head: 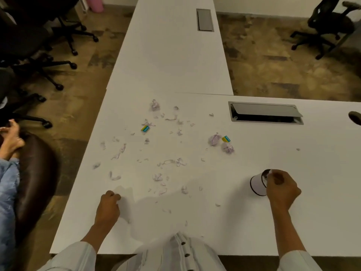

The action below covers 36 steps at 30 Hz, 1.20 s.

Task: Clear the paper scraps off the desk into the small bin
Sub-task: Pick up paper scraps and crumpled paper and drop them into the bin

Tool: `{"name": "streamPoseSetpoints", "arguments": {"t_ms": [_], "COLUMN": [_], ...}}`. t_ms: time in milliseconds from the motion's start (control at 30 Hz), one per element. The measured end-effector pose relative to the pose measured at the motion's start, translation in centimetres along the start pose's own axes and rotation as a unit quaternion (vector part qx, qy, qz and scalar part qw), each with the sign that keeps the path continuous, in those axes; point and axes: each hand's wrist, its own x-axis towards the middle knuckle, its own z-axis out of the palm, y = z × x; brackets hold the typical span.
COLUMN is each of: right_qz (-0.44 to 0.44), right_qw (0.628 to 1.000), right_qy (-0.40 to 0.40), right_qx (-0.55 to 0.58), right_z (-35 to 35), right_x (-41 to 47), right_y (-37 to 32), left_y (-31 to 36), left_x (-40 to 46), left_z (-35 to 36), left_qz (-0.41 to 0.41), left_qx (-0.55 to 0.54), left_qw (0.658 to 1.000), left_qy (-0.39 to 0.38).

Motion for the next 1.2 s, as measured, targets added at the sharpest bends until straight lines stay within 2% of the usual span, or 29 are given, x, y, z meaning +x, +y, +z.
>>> {"name": "streamPoseSetpoints", "arguments": {"t_ms": [133,233,367,433,500,567,633,667,833,967,1033,1133,1200], "right_qz": [0.059,0.058,0.051,0.066,0.127,0.192,0.205,0.195,0.144,0.119,0.114,0.109,0.107], "right_qw": [0.991,0.988,0.995,0.987,0.951,0.895,0.849,0.838,0.882,0.902,0.916,0.939,0.963], "right_qy": [-0.087,-0.094,-0.077,-0.14,-0.24,-0.333,-0.404,-0.422,-0.369,-0.356,-0.334,-0.282,-0.207], "right_qx": [-0.079,-0.111,-0.032,0.041,0.145,0.226,0.272,0.285,0.257,0.212,0.192,0.165,0.135], "right_z": [-1.2,-1.6,-0.7,1.0,3.0,4.5,5.2,5.3,3.8,2.7,2.3,1.2,0.1], "right_x": [2.0,2.3,0.2,-2.2,-5.3,-8.4,-10.3,-10.6,-8.2,-5.3,-4.1,-2.0,-0.1], "right_y": [1.2,1.1,-0.5,-2.0,-3.6,-4.9,-5.4,-5.4,-4.2,-3.5,-3.0,-2.1,-1.2], "left_y": [0.3,1.7,6.9,11.3,16.1,20.6,24.4,26.0,30.5,32.2,32.7,33.1,32.6], "left_x": [1.1,1.8,2.1,1.5,0.4,-1.2,-2.8,-3.4,-4.0,-4.6,-4.9,-4.8,-4.3], "left_z": [-0.3,-0.9,-1.6,-1.4,-0.7,0.4,1.3,1.7,2.1,2.5,3.0,3.4,3.7], "left_qz": [-0.026,-0.044,-0.02,0.015,0.06,0.107,0.155,0.177,0.207,0.192,0.171,0.139,0.139], "left_qx": [-0.013,-0.027,-0.105,-0.167,-0.216,-0.255,-0.275,-0.276,-0.312,-0.352,-0.392,-0.436,-0.418], "left_qw": [1.0,0.999,0.994,0.986,0.975,0.96,0.945,0.94,0.92,0.893,0.866,0.829,0.836], "left_qy": [0.01,0.009,0.018,0.021,-0.001,-0.048,-0.088,-0.095,-0.116,-0.206,-0.26,-0.321,-0.327]}}
